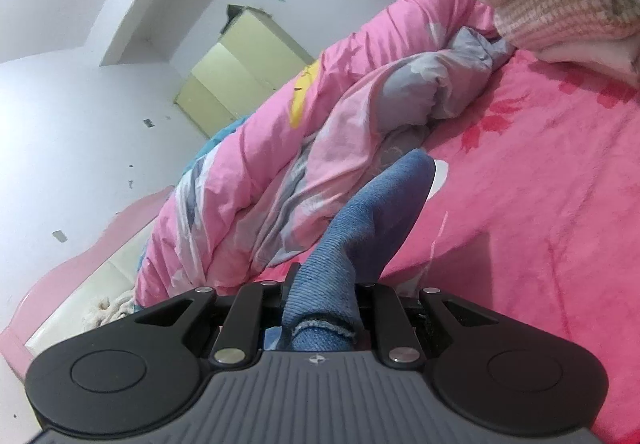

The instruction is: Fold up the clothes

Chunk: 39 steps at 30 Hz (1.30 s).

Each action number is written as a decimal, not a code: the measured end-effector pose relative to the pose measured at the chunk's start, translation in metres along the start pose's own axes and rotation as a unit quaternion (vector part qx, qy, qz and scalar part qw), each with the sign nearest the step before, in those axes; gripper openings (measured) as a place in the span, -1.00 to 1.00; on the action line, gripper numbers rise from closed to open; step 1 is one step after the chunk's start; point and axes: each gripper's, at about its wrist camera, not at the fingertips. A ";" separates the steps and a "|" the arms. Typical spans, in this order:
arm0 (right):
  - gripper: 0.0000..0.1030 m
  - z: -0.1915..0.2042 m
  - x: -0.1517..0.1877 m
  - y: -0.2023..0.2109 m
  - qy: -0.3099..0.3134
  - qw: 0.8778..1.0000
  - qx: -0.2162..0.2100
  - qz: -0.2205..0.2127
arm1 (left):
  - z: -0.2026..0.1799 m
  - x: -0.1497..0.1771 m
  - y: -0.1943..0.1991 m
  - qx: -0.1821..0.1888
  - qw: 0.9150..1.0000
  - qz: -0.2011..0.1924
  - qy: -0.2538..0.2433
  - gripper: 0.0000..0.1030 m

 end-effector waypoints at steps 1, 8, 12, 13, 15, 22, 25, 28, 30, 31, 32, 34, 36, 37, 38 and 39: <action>-0.68 0.000 0.001 0.001 0.005 1.000 -0.004 -0.003 | -0.002 -0.007 -0.004 -0.008 1.000 0.007 -0.006 1.00; -0.68 -0.006 0.003 0.005 0.001 0.999 -0.034 -0.002 | -0.005 -0.029 -0.052 -0.060 0.993 0.098 -0.030 1.00; -0.68 -0.013 0.002 0.005 -0.018 0.999 -0.036 0.008 | 0.001 -0.035 -0.050 -0.061 0.991 0.115 -0.020 0.99; -0.68 -0.016 0.002 0.005 -0.026 0.999 -0.038 0.009 | 0.002 -0.038 -0.049 -0.064 0.991 0.116 -0.014 0.99; -0.68 -0.022 0.001 0.005 -0.046 0.998 -0.045 0.015 | 0.002 -0.047 -0.046 -0.069 0.991 0.111 -0.011 1.00; -0.68 -0.027 0.001 0.005 -0.062 0.996 -0.056 0.023 | -0.018 -0.058 -0.080 -0.108 0.981 0.141 -0.077 1.00; -0.68 -0.024 0.002 0.006 -0.055 0.997 -0.055 0.022 | -0.016 -0.061 -0.076 -0.112 0.982 0.137 -0.069 1.00; -0.68 -0.025 0.002 0.007 -0.057 0.996 -0.059 0.023 | -0.013 -0.061 -0.066 -0.114 0.982 0.133 -0.071 1.00; -0.68 -0.024 0.002 0.007 -0.057 0.996 -0.060 0.022 | -0.012 -0.063 -0.062 -0.116 0.982 0.130 -0.071 1.00; -0.68 -0.024 0.002 0.007 -0.057 0.996 -0.060 0.022 | -0.012 -0.065 -0.062 -0.119 0.982 0.130 -0.071 1.00; -0.68 -0.024 0.002 0.008 -0.056 0.996 -0.061 0.022 | -0.012 -0.066 -0.064 -0.122 0.981 0.130 -0.072 1.00; -0.68 -0.023 0.002 0.008 -0.054 0.996 -0.061 0.021 | -0.012 -0.069 -0.071 -0.124 0.980 0.136 -0.074 1.00; -0.68 -0.023 0.002 0.008 -0.053 0.997 -0.060 0.021 | -0.014 -0.069 -0.083 -0.117 0.978 0.149 -0.084 1.00; -0.68 -0.022 0.002 0.007 -0.054 0.997 -0.060 0.022 | -0.016 -0.068 -0.089 -0.113 0.977 0.157 -0.093 1.00; -0.68 -0.022 0.002 0.007 -0.055 0.996 -0.060 0.023 | -0.016 -0.068 -0.092 -0.109 0.976 0.159 -0.099 1.00; -0.68 -0.022 0.002 0.007 -0.055 0.996 -0.060 0.023 | -0.014 -0.069 -0.092 -0.105 0.976 0.163 -0.097 1.00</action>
Point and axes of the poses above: each gripper's, at about its wrist camera, not at the fingertips, and y roughly against the way its jaws point, z to its left, x to its underside, and after that the axes turned 5 degrees about z, right-handed
